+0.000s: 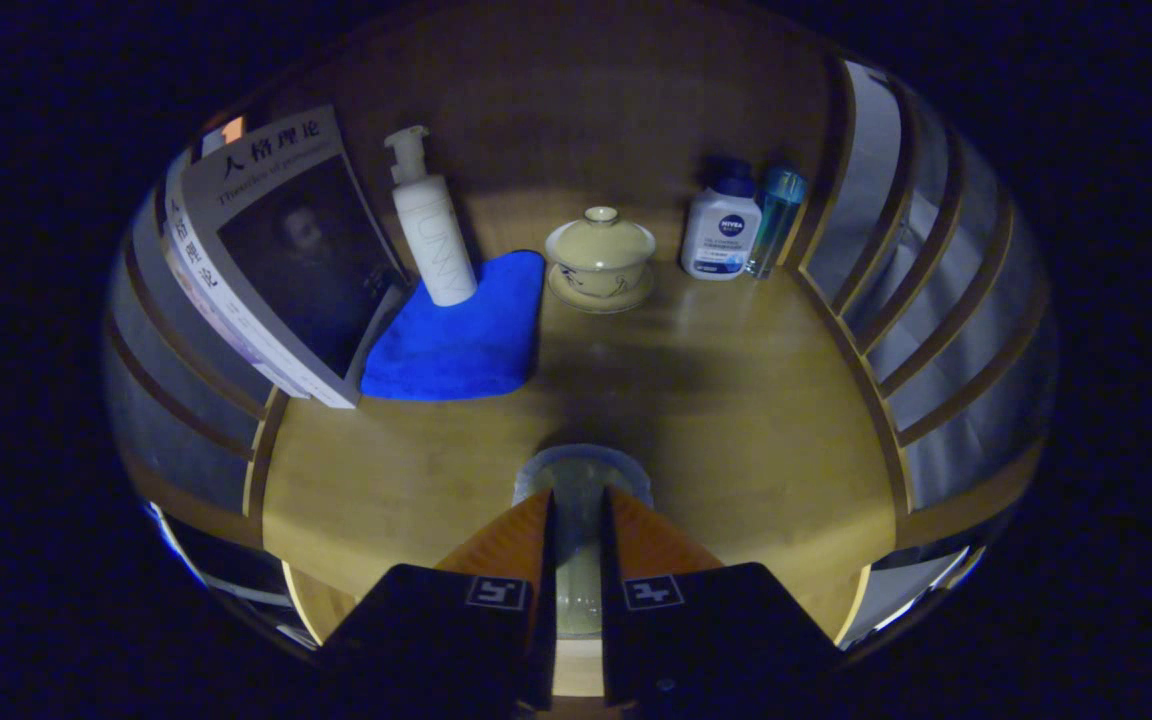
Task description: Pull open the drawer, take out the items inside it, and place them on the countertop above the cabinet.
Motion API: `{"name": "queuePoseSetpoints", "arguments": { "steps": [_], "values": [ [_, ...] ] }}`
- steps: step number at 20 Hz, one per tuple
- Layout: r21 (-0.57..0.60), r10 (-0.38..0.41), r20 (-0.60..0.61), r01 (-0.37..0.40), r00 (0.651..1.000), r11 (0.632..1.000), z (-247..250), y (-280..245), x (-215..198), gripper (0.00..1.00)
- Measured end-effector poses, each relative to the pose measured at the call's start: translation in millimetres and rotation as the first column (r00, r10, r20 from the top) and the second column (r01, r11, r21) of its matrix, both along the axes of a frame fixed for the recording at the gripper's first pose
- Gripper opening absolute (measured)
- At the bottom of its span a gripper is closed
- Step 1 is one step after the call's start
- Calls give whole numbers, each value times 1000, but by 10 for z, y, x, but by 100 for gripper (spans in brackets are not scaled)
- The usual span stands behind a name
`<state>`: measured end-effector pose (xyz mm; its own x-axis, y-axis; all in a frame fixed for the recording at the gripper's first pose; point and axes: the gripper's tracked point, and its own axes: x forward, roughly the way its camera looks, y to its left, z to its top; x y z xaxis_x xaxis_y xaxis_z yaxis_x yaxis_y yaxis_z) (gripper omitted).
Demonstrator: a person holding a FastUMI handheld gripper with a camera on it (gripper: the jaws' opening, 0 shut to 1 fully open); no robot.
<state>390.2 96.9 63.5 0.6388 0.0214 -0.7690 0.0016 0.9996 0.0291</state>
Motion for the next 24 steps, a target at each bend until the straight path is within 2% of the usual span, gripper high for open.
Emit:
{"name": "queuePoseSetpoints", "arguments": {
  "steps": [5, 9, 15, 19, 24],
  "values": [
    [-74, 72, 51, -68, 996, 995, -9, 14, -2, 31],
    [-52, 59, 86, -54, 995, 997, 21, 70, -43, 38],
    [-72, 32, 208, -17, 978, 997, 243, -12, -57, 65],
    [-52, 43, 255, -31, 966, 998, 356, 40, -211, 65],
    [-26, 47, 356, -41, 933, 999, 535, 87, -452, 65]
  ]
}}
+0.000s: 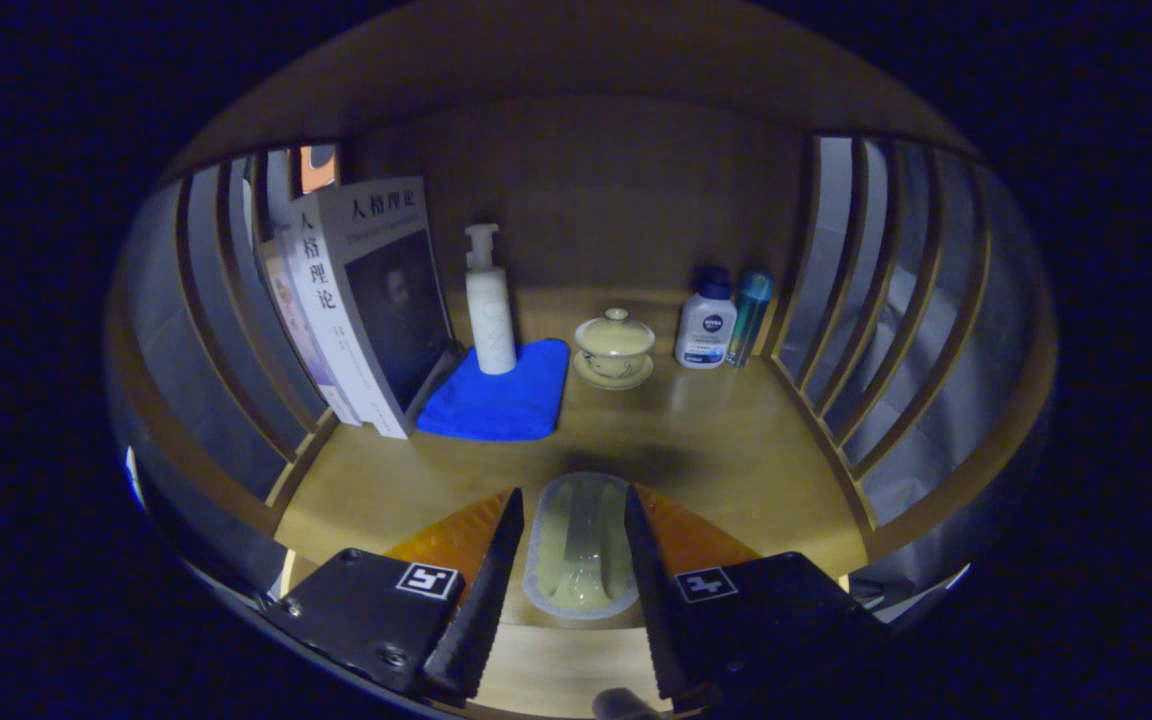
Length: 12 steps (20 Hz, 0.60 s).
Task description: Pull open the drawer, take out the items inside it, and place them on the countertop above the cabinet.
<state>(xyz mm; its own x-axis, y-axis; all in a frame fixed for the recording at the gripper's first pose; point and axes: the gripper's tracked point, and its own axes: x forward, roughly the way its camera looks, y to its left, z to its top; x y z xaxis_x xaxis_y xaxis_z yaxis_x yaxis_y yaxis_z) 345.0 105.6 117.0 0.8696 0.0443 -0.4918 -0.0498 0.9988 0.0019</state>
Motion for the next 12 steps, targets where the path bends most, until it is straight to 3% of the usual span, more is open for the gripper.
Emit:
{"name": "queuePoseSetpoints", "arguments": {
  "steps": [6, 10, 12],
  "values": [
    [-47, 38, 176, -30, 984, 998, 134, 22, -534, 65],
    [-60, 78, 272, -64, 959, 996, 65, 99, -1069, 100],
    [-46, 75, 325, -63, 943, 997, 40, 99, -1352, 100]
  ]
}}
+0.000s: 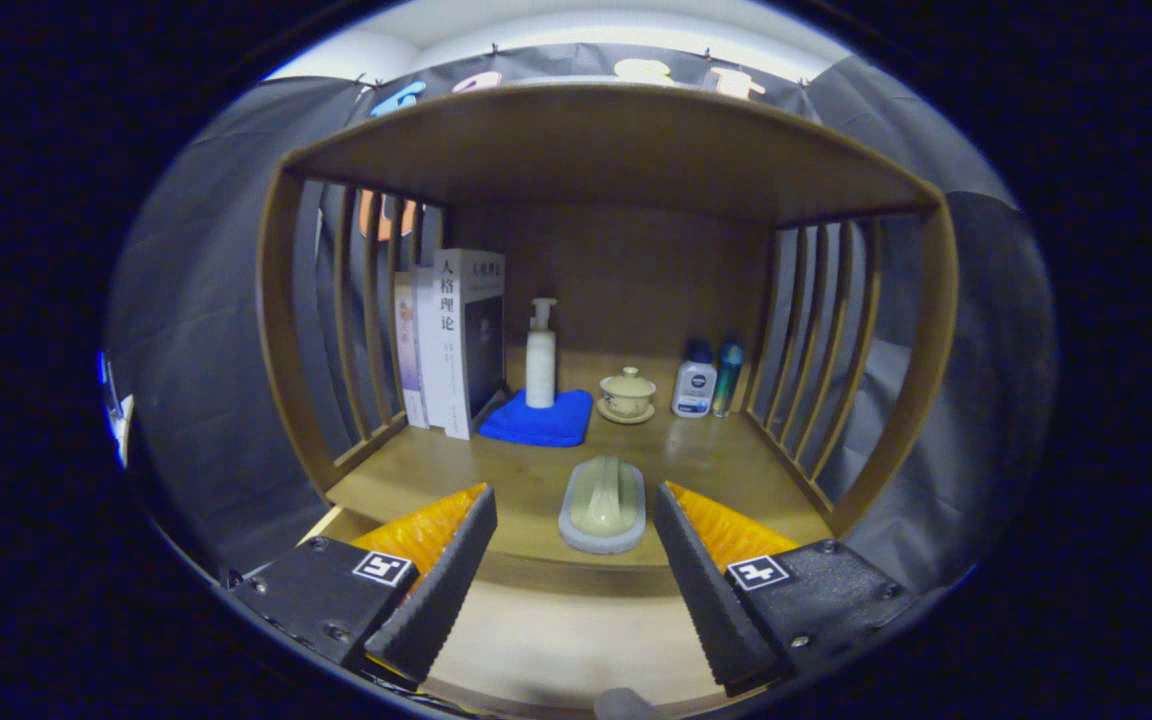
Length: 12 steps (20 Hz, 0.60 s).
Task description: Pull open the drawer, take out the items inside it, and place them on the countertop above the cabinet.
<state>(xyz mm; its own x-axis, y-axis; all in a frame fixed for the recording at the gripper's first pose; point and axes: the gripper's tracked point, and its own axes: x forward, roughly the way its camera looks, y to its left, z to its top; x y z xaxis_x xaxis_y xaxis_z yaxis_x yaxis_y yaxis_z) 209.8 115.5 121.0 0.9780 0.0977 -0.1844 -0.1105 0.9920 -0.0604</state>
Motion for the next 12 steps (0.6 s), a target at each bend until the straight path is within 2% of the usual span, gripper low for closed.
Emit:
{"name": "queuePoseSetpoints", "arguments": {
  "steps": [6, 12],
  "values": [
    [8, -30, 150, 30, 988, 1000, -202, -120, -731, 100],
    [46, -41, 200, 33, 979, 998, -577, -277, -1267, 100]
  ]
}}
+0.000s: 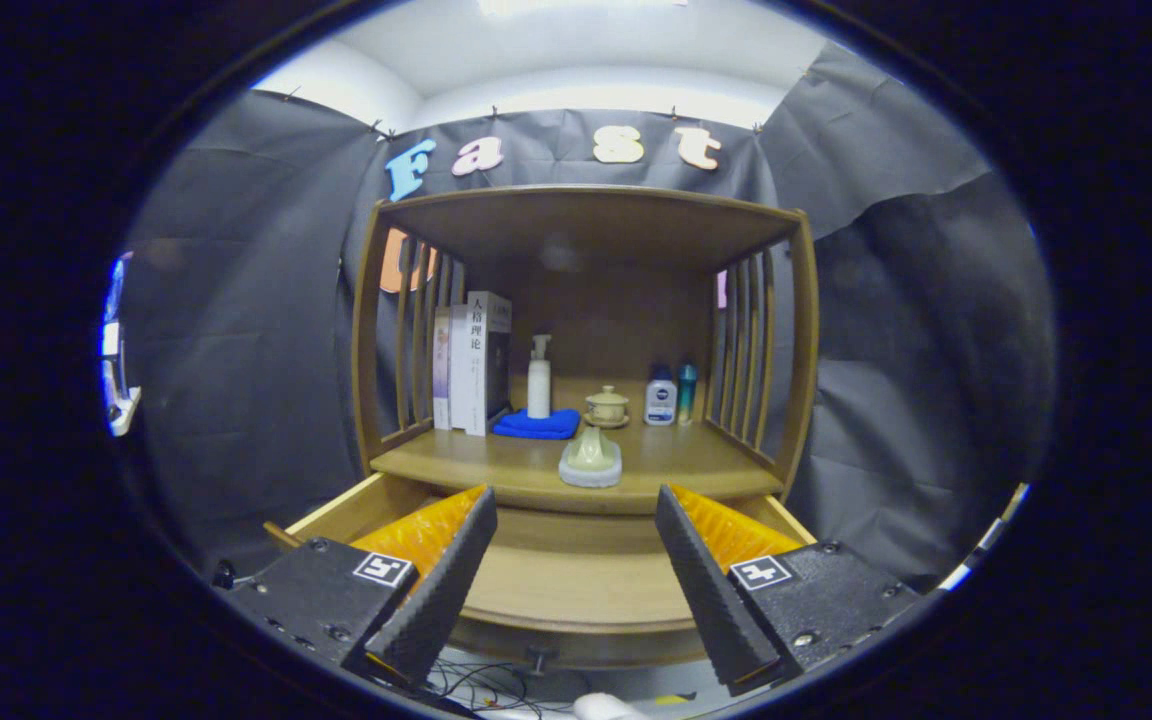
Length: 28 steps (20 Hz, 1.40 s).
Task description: Pull open the drawer, take out the items inside it, and place them on the countertop above the cabinet.
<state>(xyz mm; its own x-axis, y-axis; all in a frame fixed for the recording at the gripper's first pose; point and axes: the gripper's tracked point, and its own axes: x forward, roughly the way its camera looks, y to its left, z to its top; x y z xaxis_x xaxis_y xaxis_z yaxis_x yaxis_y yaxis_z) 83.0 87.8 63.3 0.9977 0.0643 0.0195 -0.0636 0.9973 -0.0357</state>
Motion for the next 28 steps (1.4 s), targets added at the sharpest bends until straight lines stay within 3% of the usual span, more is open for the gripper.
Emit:
{"name": "queuePoseSetpoints", "arguments": {
  "steps": [4, 9, 14, 20, 28],
  "values": [
    [45, -4, 5, 4, 1000, 999, -340, -74, -225, 100],
    [-9, -31, -44, 30, 999, 1000, -989, -79, -354, 100],
    [37, -16, -125, 20, 992, 999, -1473, 32, -240, 100],
    [9, -10, -157, 12, 988, 1000, -1678, 201, -38, 100],
    [24, -50, -180, 55, 982, 998, -1814, 144, 72, 100]
  ]
}}
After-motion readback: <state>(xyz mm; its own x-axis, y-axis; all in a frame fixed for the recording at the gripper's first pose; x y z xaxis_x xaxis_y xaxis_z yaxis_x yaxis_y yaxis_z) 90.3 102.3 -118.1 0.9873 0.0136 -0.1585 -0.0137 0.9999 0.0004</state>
